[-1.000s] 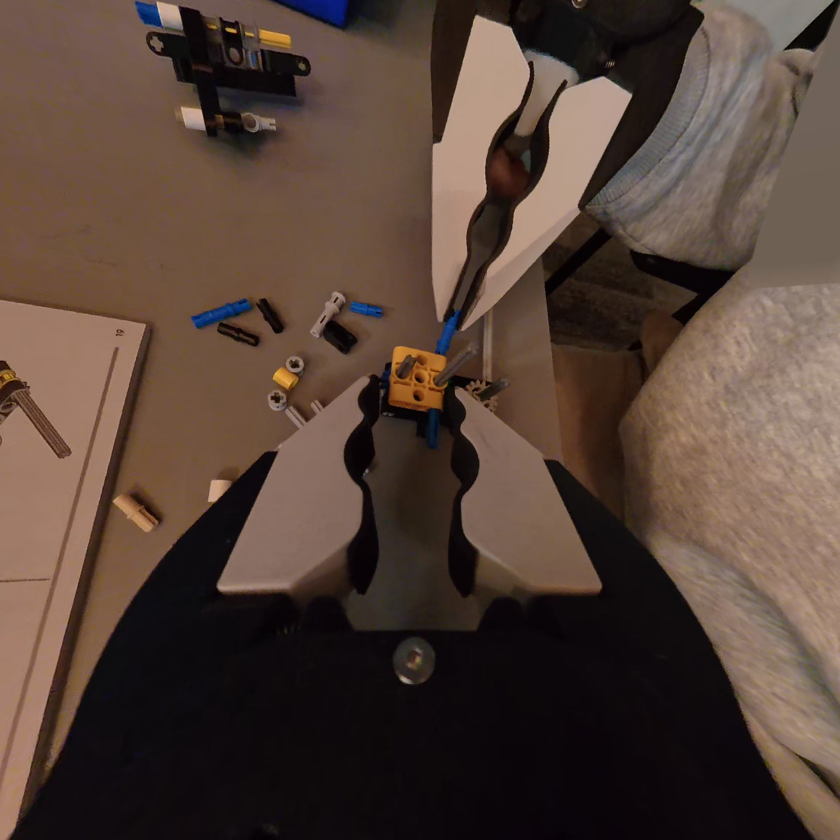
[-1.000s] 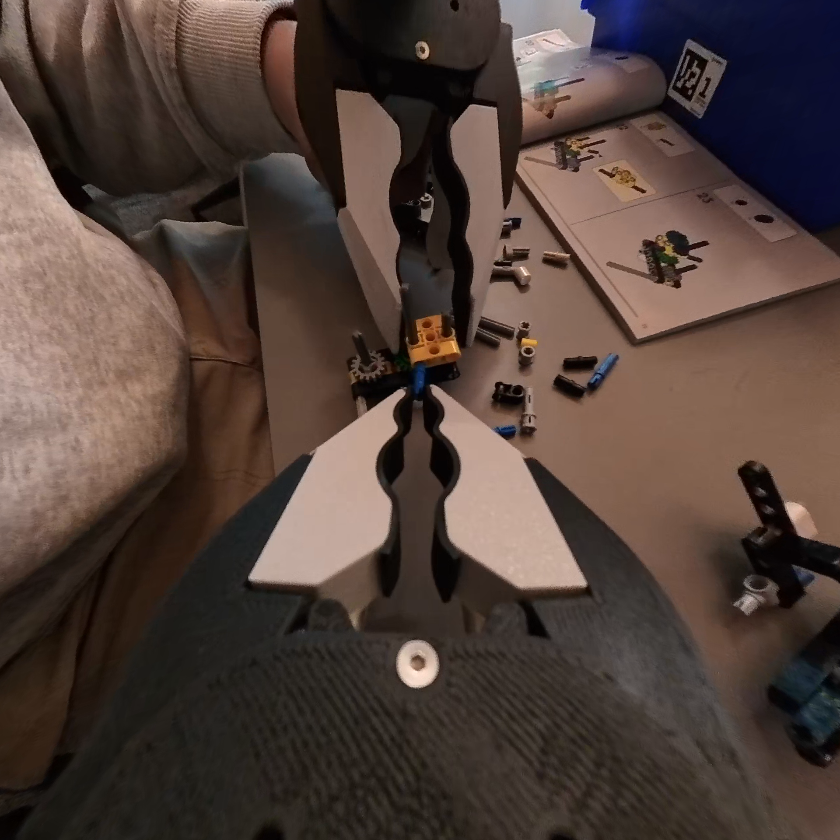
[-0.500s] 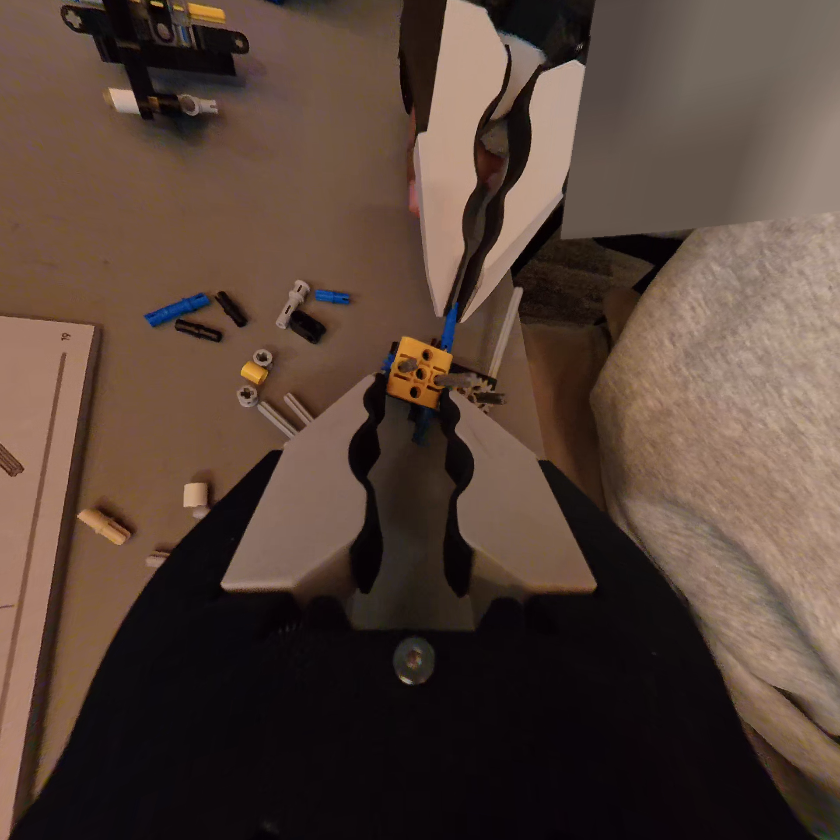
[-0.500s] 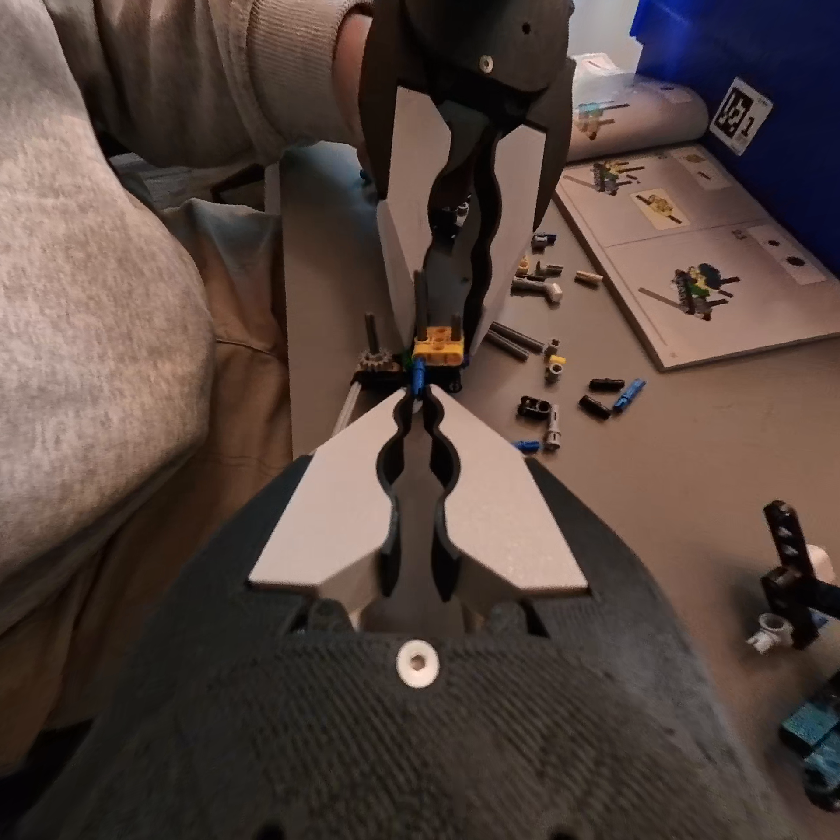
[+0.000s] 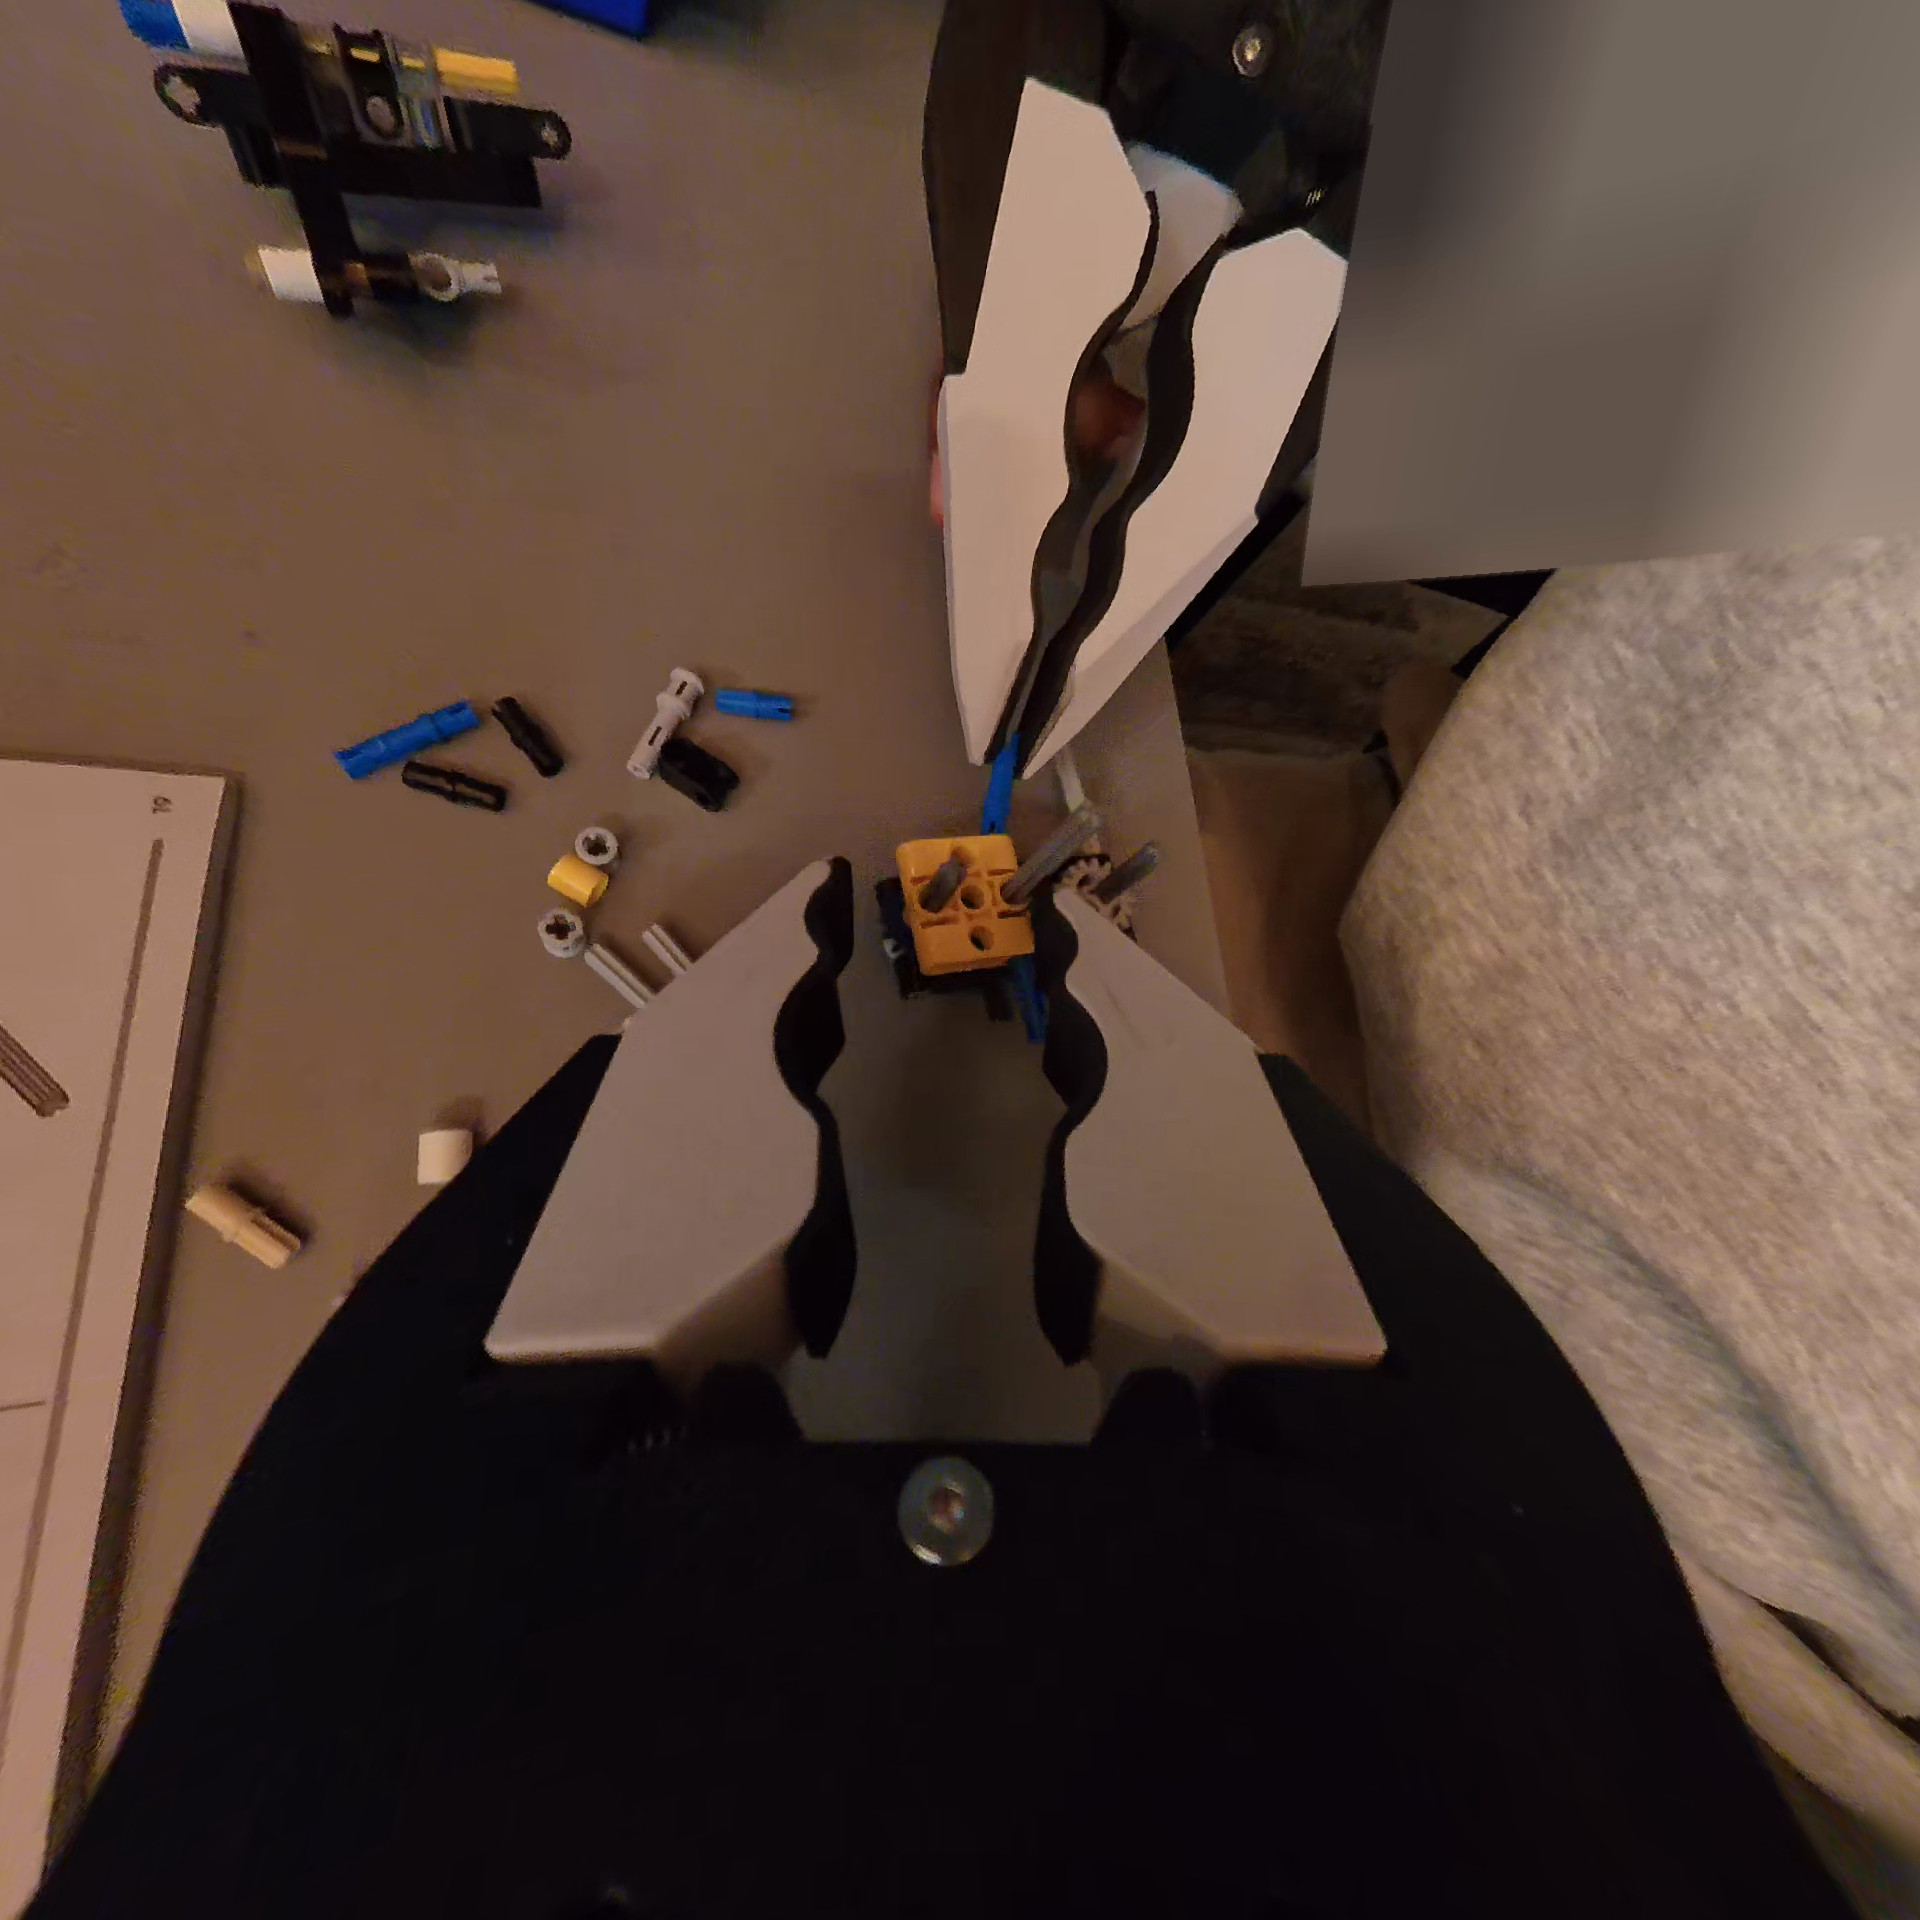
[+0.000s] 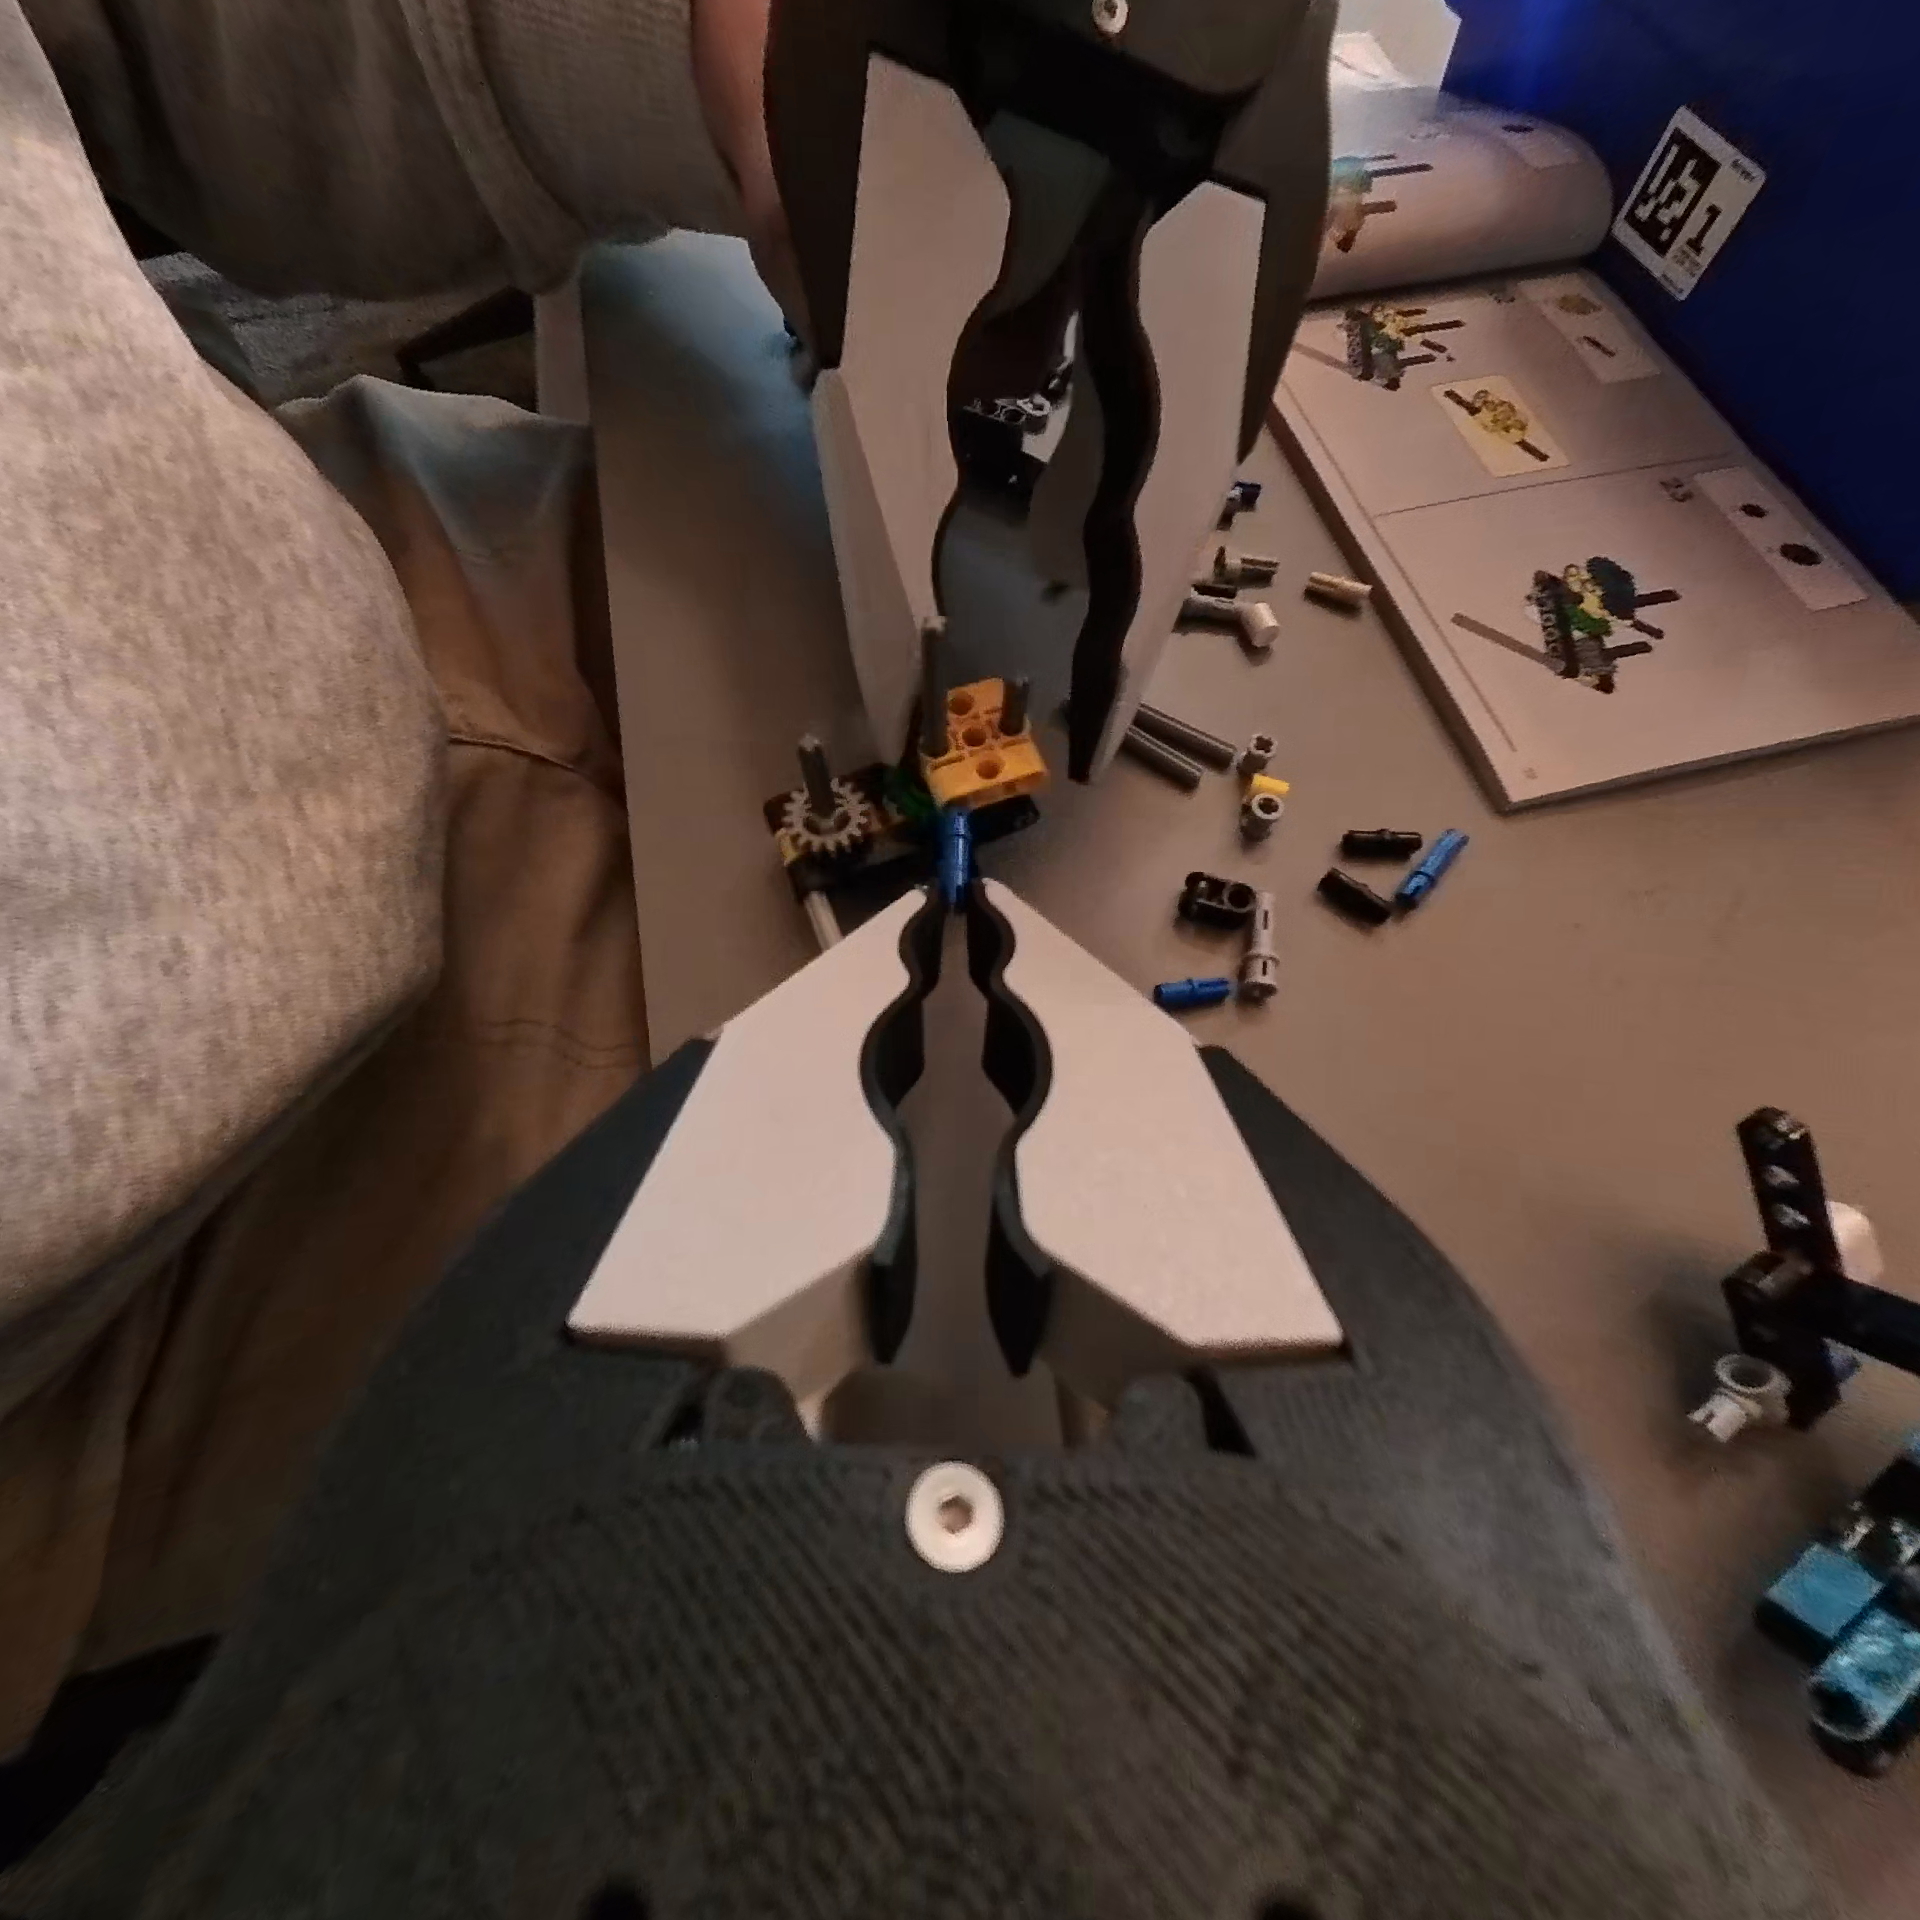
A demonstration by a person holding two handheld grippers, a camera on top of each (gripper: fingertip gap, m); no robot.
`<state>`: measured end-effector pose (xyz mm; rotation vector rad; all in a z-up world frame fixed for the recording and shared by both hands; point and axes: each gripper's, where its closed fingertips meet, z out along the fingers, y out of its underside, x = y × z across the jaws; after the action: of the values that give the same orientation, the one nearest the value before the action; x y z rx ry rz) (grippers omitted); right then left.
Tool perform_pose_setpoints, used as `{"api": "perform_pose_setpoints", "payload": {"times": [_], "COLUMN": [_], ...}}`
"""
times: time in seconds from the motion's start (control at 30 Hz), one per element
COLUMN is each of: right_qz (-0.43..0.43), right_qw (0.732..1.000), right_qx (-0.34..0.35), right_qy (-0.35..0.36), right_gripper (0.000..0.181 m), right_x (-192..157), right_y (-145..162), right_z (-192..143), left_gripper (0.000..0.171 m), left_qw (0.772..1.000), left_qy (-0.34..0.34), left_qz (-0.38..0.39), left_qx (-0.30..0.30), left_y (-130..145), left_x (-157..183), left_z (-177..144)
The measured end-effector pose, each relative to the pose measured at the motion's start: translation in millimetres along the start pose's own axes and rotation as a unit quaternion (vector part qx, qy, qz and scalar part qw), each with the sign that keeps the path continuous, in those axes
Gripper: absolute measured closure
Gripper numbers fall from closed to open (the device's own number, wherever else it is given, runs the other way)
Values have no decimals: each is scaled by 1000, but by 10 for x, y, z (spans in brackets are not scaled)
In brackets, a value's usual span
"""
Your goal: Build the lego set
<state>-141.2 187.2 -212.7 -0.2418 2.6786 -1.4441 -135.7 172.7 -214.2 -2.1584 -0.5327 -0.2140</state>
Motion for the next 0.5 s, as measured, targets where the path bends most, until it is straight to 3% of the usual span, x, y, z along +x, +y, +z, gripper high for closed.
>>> {"api": "perform_pose_setpoints", "payload": {"times": [0.5], "right_qz": [-5], "right_qw": [1000], "right_qx": [7], "right_qy": [-14], "right_gripper": [178], "right_x": [-39], "right_y": [-6], "right_z": [-29], "left_gripper": [150], "left_qw": [999], "left_qy": [30], "left_qz": [10], "left_qx": [3], "left_y": [-2], "left_x": [65], "left_z": [17]}}
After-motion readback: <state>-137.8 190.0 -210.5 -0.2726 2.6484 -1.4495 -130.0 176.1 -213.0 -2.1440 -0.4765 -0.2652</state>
